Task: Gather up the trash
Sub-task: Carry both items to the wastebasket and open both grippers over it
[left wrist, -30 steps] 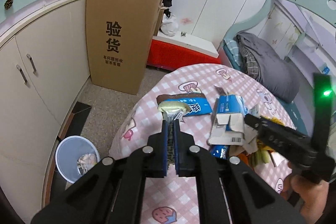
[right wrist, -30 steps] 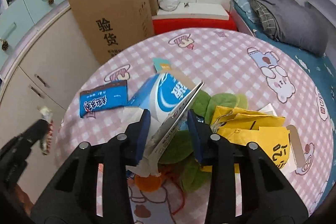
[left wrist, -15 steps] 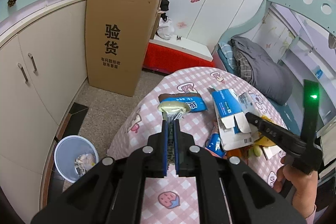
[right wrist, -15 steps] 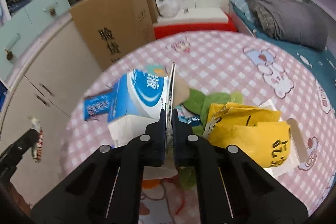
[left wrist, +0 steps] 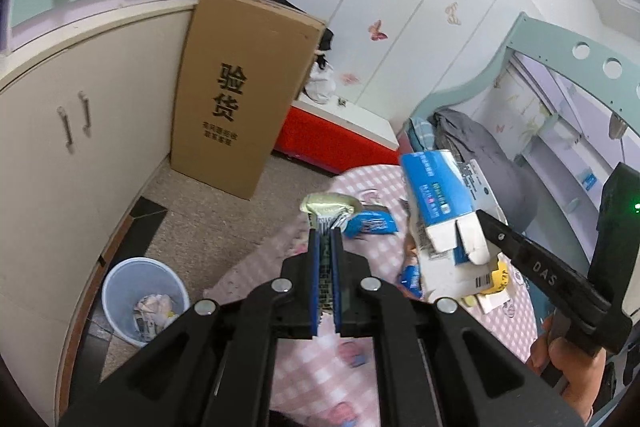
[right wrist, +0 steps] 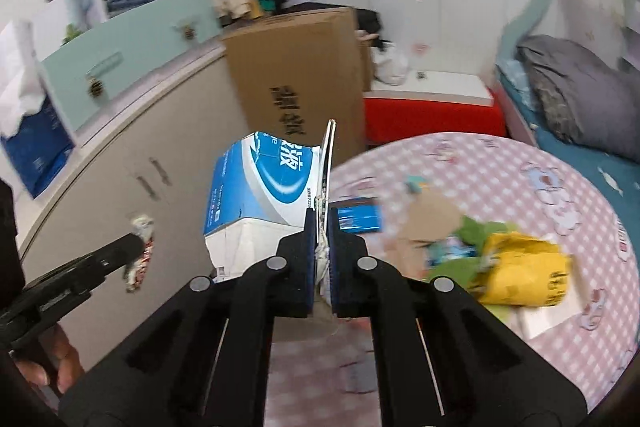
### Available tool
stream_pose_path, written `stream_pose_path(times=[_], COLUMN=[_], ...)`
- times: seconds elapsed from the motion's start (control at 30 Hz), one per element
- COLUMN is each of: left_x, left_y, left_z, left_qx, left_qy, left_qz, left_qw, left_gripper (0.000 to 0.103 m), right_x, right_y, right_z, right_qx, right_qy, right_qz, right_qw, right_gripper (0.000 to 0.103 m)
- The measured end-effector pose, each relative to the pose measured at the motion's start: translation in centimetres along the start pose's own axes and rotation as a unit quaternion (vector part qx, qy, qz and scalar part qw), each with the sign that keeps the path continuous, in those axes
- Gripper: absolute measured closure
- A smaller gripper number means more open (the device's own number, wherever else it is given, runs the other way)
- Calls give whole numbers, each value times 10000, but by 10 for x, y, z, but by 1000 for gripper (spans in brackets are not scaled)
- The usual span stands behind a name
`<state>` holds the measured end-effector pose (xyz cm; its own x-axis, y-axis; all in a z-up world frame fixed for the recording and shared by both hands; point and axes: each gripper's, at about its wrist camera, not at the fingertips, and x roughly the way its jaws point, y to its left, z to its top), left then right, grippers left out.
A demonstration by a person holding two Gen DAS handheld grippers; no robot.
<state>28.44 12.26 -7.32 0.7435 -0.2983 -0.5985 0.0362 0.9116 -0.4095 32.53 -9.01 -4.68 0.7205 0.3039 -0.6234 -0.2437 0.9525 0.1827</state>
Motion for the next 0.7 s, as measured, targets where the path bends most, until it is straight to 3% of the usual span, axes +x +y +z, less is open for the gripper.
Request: stream_pose_path(times=[0.2, 0.4, 0.53, 0.7], left_x=[-12, -9, 2, 18], left_y=[57, 135, 190, 245], left_z=[-5, -16, -26, -36], left_qx=[-258, -673, -964, -1331], left_qy=[-91, -76, -16, 119], left_qz=[399, 1089, 1710, 2201], left_qw=[9988, 9917, 9805, 9663], left_gripper=[98, 98, 98, 98], right_x=[44, 109, 154, 208], right_y=[64, 123, 156, 186], right_z=[-17, -45, -66, -89], right_qx=[-320, -434, -531, -579], right_qy=[348, 878, 1220, 1572], right_qz=[504, 895, 1012, 1120], right_qw=[9976, 9912, 9859, 9795], right_gripper=[98, 98, 98, 97])
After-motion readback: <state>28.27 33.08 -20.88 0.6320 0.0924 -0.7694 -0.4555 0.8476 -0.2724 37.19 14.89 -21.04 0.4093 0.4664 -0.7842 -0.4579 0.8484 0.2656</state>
